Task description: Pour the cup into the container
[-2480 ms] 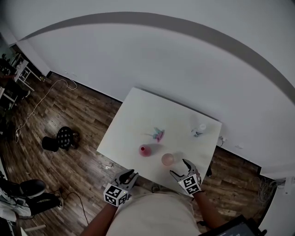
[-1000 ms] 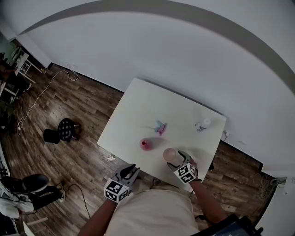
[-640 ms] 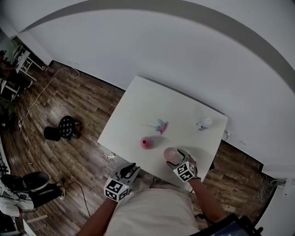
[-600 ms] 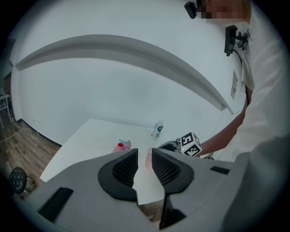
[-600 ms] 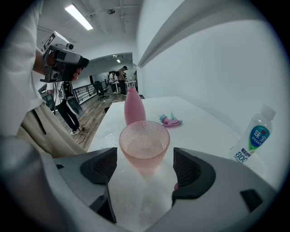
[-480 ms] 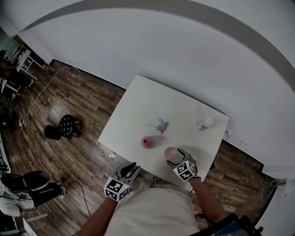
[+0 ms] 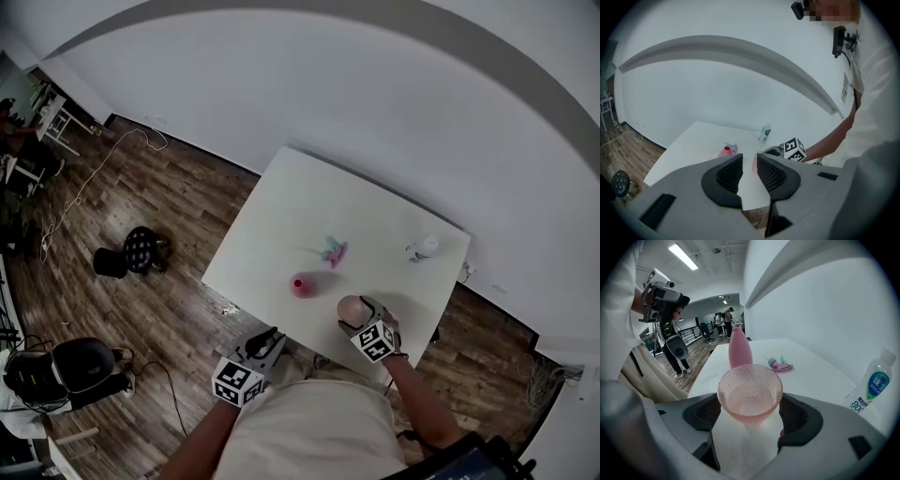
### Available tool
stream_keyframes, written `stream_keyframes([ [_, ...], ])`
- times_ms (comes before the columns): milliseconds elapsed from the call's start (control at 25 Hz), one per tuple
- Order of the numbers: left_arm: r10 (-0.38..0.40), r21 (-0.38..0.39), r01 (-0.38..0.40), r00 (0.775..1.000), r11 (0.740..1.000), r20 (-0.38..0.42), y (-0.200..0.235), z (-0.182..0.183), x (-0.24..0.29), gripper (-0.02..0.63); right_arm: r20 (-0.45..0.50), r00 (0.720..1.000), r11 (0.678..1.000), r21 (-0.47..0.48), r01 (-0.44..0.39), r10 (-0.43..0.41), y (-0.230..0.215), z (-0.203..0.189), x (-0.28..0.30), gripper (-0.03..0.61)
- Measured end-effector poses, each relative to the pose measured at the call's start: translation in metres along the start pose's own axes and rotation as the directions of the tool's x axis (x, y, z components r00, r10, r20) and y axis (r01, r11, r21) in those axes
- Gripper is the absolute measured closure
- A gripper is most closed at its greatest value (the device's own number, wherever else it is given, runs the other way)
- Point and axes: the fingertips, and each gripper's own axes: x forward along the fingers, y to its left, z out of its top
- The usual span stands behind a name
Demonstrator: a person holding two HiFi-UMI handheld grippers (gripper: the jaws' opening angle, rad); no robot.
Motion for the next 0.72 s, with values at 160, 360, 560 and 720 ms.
stream_keyframes([
  [160,0.006,-0.003,-0.006,1.000,1.000,-0.003,0.001,-0.001,0.000,0.521,0.003,1.000,1.000,-0.003,-0.004,0.004,-0.001,0.002,0.004,0.203],
  [360,0.015,-0.012,-0.015,1.000,1.000,-0.005,0.003,-0.003,-0.001,0.522,0.008,1.000,1.000,-0.003,-0.004,0.004,-0.001,0.003,0.009,0.203],
  [560,0.026,-0.018,-0.026,1.000,0.999,-0.006,0.009,-0.004,-0.004,0.521,0.017,1.000,1.000,0.001,0.004,-0.004,-0.002,0.005,0.012,0.202],
  [720,0.034,-0.022,-0.034,0.999,0.999,-0.008,0.011,-0.007,-0.008,0.522,0.028,0.999,1.000,-0.002,0.015,-0.015,-0.001,0.006,0.013,0.203],
])
